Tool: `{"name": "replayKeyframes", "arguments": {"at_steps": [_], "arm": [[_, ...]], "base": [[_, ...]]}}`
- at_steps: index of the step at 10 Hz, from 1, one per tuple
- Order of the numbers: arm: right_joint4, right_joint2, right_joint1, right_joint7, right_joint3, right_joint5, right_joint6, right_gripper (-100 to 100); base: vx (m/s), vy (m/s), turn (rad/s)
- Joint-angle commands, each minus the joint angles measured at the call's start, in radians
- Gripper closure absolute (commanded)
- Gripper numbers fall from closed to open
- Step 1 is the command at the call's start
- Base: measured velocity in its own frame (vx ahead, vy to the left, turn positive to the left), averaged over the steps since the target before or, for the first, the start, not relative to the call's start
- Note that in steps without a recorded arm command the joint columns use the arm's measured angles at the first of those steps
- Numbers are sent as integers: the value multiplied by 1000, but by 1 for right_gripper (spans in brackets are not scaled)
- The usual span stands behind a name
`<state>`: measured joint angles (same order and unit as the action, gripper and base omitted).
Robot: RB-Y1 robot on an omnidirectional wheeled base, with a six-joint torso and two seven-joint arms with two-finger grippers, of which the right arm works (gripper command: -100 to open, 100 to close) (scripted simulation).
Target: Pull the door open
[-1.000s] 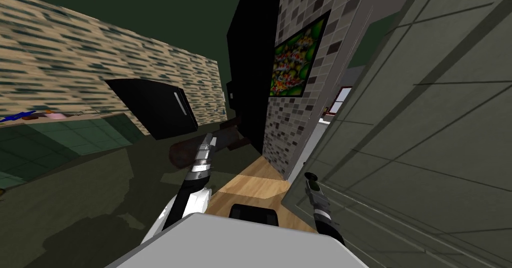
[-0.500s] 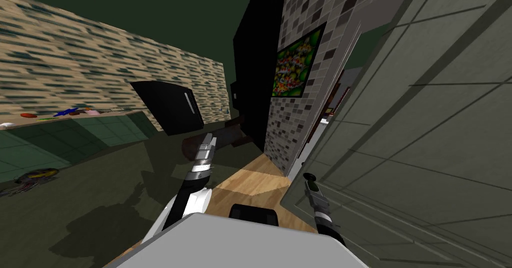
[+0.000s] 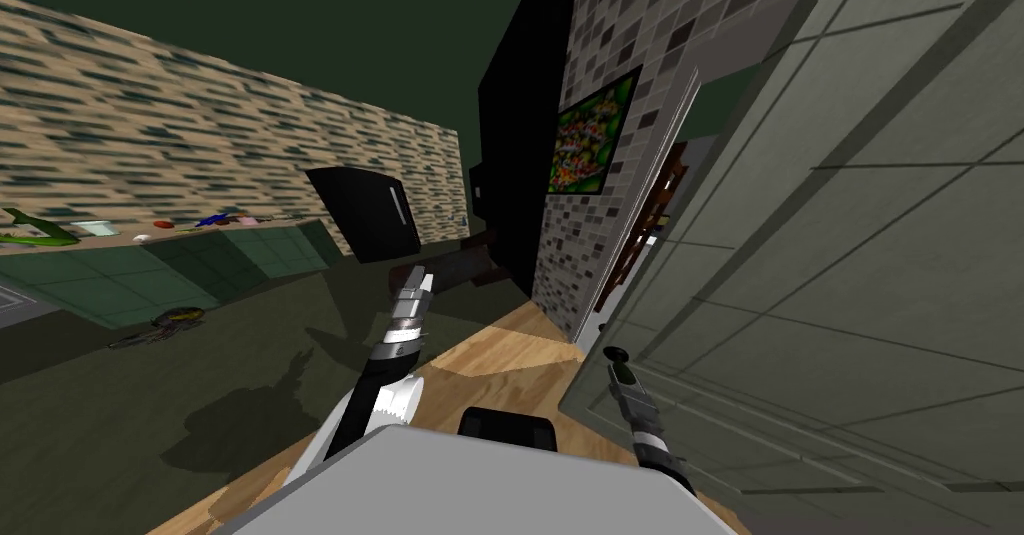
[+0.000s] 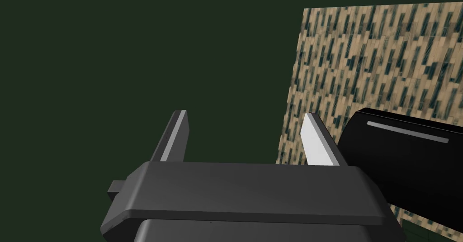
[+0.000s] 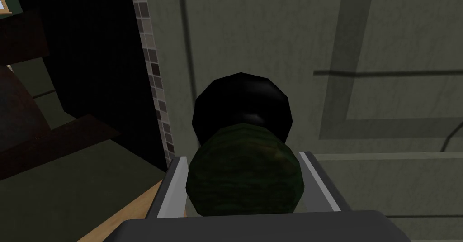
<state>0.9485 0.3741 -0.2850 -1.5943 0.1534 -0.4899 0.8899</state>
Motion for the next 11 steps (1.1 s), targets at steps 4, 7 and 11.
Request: {"name": "replayKeyframes", "arguments": {"at_steps": [4, 7, 11], "arm": [[-10, 30, -23, -43, 34, 19, 40, 100], [-15, 58, -41, -79, 60, 36, 75, 100], [-23, 76, -52, -102, 80, 48, 98, 100]], "base": [[-171, -19, 91], [-212, -22, 115], [-179, -24, 78]]}}
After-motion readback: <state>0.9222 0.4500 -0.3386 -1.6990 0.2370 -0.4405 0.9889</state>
